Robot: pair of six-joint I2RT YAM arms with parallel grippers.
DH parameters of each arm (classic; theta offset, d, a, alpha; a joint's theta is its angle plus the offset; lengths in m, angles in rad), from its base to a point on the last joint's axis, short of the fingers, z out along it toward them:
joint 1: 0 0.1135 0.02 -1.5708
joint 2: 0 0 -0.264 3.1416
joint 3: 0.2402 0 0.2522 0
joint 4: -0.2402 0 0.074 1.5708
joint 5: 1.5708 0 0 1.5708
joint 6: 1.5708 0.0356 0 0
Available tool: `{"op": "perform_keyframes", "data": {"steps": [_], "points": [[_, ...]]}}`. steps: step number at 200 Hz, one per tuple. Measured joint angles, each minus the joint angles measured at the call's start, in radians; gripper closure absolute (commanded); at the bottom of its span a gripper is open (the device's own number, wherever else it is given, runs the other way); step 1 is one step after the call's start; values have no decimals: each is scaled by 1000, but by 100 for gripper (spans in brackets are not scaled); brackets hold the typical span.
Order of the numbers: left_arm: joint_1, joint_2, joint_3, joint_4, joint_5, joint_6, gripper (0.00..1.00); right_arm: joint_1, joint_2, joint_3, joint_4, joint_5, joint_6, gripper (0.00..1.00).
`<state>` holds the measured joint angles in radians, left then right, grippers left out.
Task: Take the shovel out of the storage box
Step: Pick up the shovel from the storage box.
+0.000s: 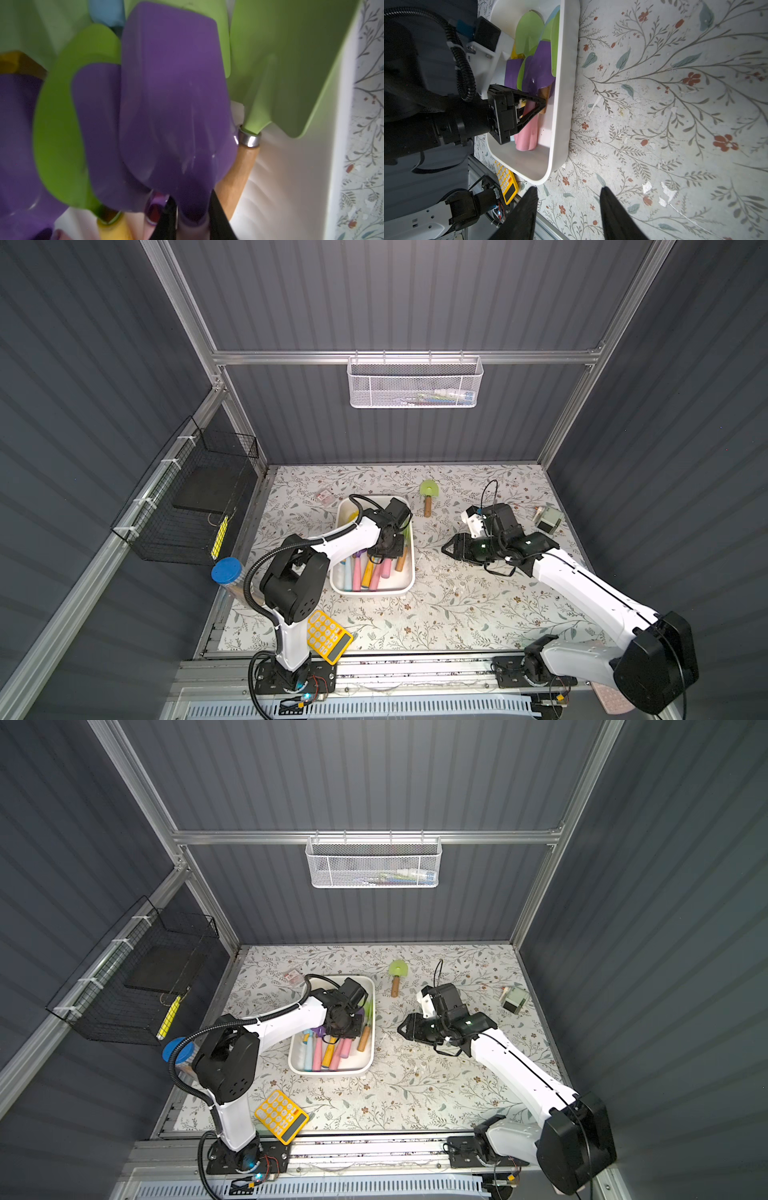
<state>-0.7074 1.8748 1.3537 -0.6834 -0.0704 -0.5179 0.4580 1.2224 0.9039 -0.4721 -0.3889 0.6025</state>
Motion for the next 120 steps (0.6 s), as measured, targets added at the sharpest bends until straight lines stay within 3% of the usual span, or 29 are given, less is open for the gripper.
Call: {"op": "perform_keyframes", "data": {"steps": [15,28,71,88,120], "points": [[0,0,-3,2,8,-3,100,0,0,-5,2,0,0,49],[0,0,-3,7,11,-7,91,0,0,-10,4,0,0,49],[0,0,5,7,15,-10,96,3,0,-18,9,0,3,49],[0,1,21,-1,15,-10,87,6,0,-23,11,0,5,49],[1,2,61,-8,16,-10,88,6,0,-32,13,0,8,48]]}}
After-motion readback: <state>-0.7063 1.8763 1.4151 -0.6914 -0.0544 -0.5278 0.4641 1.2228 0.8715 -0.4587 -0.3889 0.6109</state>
